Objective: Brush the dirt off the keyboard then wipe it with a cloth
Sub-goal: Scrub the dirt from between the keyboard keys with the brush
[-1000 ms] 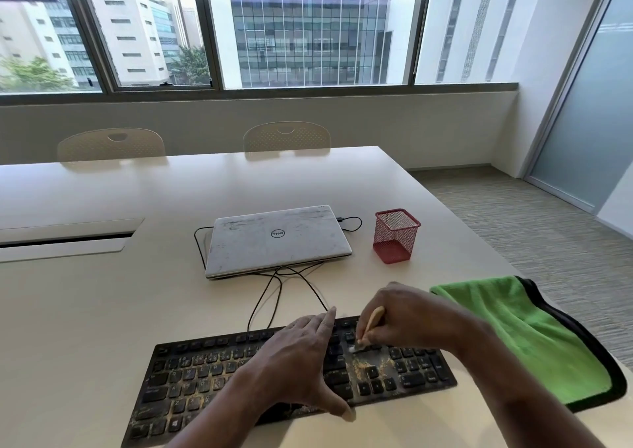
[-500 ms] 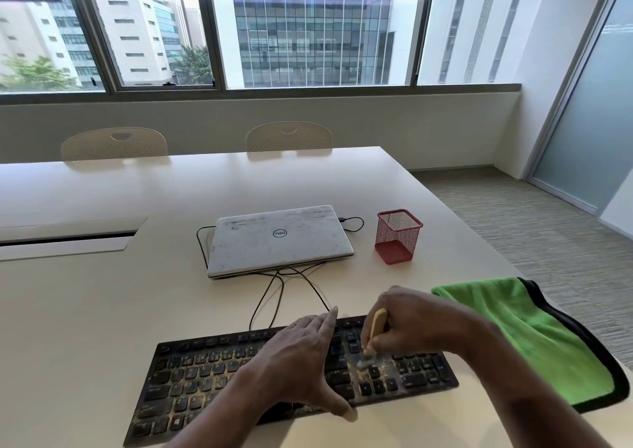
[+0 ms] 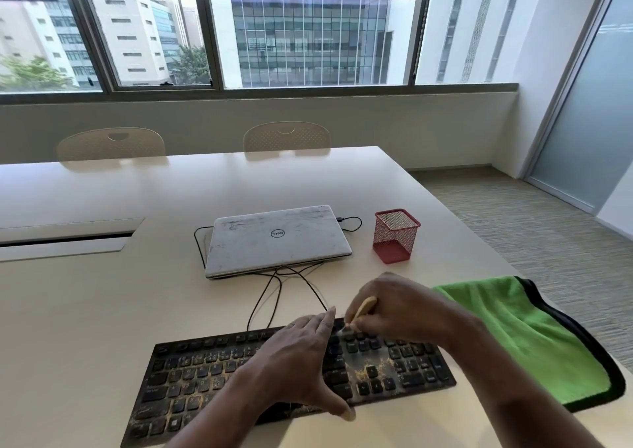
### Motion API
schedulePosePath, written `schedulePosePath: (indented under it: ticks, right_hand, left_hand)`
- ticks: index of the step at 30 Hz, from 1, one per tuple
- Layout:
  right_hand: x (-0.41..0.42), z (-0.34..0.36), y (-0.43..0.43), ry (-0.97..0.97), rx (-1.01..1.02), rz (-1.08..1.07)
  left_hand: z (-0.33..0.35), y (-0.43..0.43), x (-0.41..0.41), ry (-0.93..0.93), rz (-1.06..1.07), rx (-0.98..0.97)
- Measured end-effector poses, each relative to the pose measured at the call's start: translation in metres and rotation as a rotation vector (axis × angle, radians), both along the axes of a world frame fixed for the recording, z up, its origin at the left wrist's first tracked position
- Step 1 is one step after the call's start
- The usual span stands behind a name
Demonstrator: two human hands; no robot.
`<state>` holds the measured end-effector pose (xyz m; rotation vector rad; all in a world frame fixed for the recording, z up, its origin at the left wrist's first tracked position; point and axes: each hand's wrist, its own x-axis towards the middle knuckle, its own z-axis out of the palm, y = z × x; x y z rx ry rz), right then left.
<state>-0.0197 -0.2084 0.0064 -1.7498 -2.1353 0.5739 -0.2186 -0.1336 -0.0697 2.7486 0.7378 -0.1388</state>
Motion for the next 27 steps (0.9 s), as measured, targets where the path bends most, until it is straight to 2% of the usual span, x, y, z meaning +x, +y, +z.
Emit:
schedulePosePath:
  ticks: [6,11,16,20,22,27]
  right_hand:
    - [0.000,-0.007,-0.003,-0.021,-0.168,0.030]
    - [0.009,0.000,-0.006,-0.024,-0.043,-0.027]
    - [0.009,-0.001,-0.009,-0.065,-0.163,-0.032]
    - [0.011,0.003,-0.005,-0.038,-0.066,-0.065]
    - [0.009,0.002,-0.003,-0.094,-0.038,-0.067]
    - [0.017,0.001,-0.007,-0.093,-0.192,-0.052]
  left_hand:
    - [-0.001,0.000,0.001,-0.002,0.006,0.000]
    - [-0.002,0.001,0.000,0.002,-0.001,-0.004]
    - [-0.002,0.001,0.001,0.013,-0.005,0.001]
    - [-0.002,0.001,0.002,0.011,0.000,0.001]
    - [-0.001,0.001,0.002,0.003,0.004,0.009]
    - [0.001,0.000,0.001,-0.006,0.008,0.002]
